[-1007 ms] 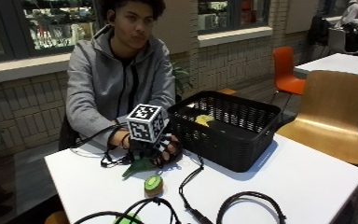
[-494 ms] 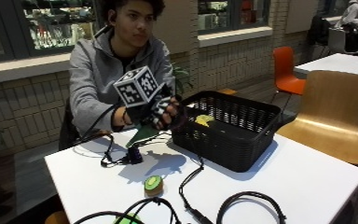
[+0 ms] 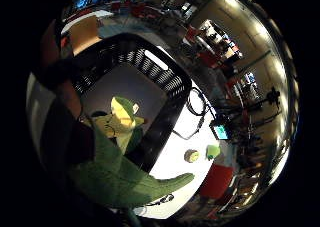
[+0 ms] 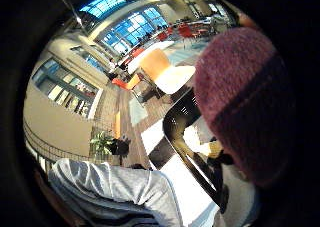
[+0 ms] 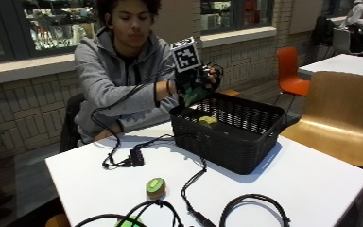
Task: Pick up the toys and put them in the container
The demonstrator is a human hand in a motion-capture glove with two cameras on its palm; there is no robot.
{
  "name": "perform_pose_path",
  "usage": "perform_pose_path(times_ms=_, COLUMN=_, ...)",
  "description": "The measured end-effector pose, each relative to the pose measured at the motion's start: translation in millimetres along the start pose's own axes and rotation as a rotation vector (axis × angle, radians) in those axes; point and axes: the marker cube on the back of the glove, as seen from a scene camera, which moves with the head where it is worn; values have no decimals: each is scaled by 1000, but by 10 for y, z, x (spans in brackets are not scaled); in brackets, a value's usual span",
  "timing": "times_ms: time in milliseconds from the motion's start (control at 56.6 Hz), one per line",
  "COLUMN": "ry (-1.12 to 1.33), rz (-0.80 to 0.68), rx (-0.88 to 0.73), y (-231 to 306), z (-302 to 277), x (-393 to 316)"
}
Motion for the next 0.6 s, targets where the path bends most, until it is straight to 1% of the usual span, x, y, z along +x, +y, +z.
perform_pose_path(times_ms=124, ry=101, rz=9, rx=-88, y=48, z=39, x=125)
perform_pose_path(times_ms=177, ry=100, rz=-7, rx=-88, y=100, z=7, x=217)
perform_pose_path(times_ms=230, ry=186, rz=-36, rx=-74, y=177, z=-12, x=409)
perform_pose_path(times_ms=247, ry=177, rz=-34, rx=-71, y=207, z=-24, x=440)
perform_pose_path(times_ms=318, ry=-8, rz=37, rx=-61, y=358, z=-96, x=443)
perform_pose_path(times_ms=371, ry=-7, rz=86, rx=-51, y=526, z=-110, x=626)
perform_pose_path(times_ms=424, ry=67, rz=162, rx=-37, y=746, z=-75, x=914)
perform_pose_path(times_ms=477, ry=127, rz=291, rx=-20, y=997, z=-6, x=1245)
perform_pose_path(times_ms=547, ry=67, rz=528, rx=-19, y=1307, z=66, x=1719)
perform_pose_path(times_ms=600, ry=23, rz=663, rx=-46, y=1556, z=113, x=2141)
